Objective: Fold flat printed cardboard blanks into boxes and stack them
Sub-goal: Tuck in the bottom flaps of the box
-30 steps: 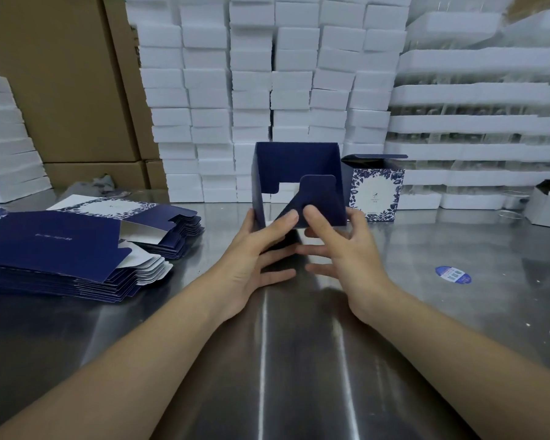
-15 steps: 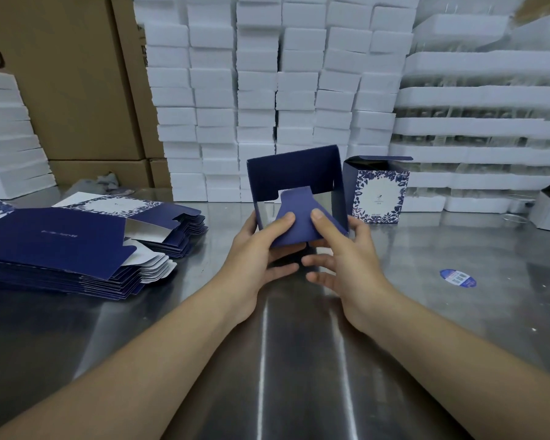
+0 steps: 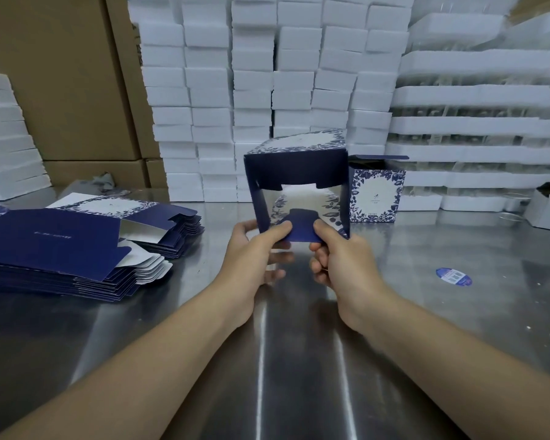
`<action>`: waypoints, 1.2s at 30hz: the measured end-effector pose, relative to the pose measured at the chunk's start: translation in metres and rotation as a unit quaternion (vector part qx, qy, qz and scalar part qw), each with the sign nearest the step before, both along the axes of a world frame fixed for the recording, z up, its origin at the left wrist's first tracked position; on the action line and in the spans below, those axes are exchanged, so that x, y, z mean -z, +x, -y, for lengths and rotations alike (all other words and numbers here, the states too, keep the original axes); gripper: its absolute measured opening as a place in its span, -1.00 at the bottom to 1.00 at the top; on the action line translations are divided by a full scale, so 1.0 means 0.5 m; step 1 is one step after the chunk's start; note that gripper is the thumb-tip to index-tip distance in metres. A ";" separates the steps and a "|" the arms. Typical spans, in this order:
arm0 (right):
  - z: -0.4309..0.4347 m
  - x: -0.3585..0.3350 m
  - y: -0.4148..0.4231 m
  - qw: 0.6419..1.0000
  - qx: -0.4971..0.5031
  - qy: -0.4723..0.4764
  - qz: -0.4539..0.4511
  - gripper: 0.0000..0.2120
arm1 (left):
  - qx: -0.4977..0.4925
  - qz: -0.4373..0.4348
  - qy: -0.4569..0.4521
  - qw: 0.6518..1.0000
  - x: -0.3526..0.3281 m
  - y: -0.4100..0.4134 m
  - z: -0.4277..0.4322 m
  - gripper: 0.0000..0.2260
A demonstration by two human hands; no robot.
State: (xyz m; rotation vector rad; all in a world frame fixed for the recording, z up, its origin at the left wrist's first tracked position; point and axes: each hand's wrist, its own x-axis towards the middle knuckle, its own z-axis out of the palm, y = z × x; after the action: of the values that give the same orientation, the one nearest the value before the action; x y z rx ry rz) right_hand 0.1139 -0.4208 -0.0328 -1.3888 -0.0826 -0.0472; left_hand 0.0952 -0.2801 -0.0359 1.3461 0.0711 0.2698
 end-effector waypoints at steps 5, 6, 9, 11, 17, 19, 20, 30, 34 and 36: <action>0.007 -0.006 0.004 0.999 0.035 0.029 -0.012 -0.68 | 0.021 -0.035 0.048 0.998 -0.009 -0.006 0.006 -0.63; 0.008 -0.005 0.003 0.999 0.032 0.032 -0.017 -0.67 | 0.028 -0.034 0.044 0.998 -0.011 -0.008 0.007 -0.61; 0.008 -0.009 -0.001 0.998 0.000 0.050 -0.031 -0.61 | 0.030 -0.029 0.024 0.999 -0.014 -0.011 0.007 -0.59; 0.006 -0.013 -0.005 0.997 -0.041 0.062 -0.032 -0.59 | 0.025 -0.028 0.010 0.999 -0.014 -0.013 0.008 -0.58; -0.013 -0.010 -0.028 0.990 -0.140 0.020 -0.011 -0.65 | 0.039 -0.027 0.019 0.999 -0.018 -0.026 0.022 -0.59; -0.013 -0.013 -0.029 0.992 -0.121 0.042 -0.016 -0.68 | 0.036 -0.030 0.041 0.998 -0.017 -0.027 0.025 -0.61; -0.012 -0.016 -0.028 0.992 -0.113 0.047 -0.017 -0.70 | 0.036 -0.029 0.052 0.998 -0.017 -0.027 0.026 -0.61; -0.008 -0.021 -0.036 0.989 -0.144 0.040 -0.007 -0.60 | 0.053 -0.009 0.066 0.996 -0.013 -0.028 0.038 -0.62; -0.005 -0.020 -0.032 0.992 -0.115 0.037 -0.026 -0.68 | 0.049 -0.008 0.054 0.997 -0.016 -0.028 0.033 -0.64; -0.003 -0.021 -0.029 0.994 -0.097 0.044 -0.037 -0.71 | 0.049 -0.013 0.047 0.998 -0.018 -0.028 0.029 -0.65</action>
State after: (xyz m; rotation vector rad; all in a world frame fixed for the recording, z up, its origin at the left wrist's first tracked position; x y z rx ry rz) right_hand 0.0996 -0.4191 -0.0226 -1.2876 -0.1509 0.1613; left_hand 0.0811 -0.2947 -0.0271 1.4417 0.0135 0.1742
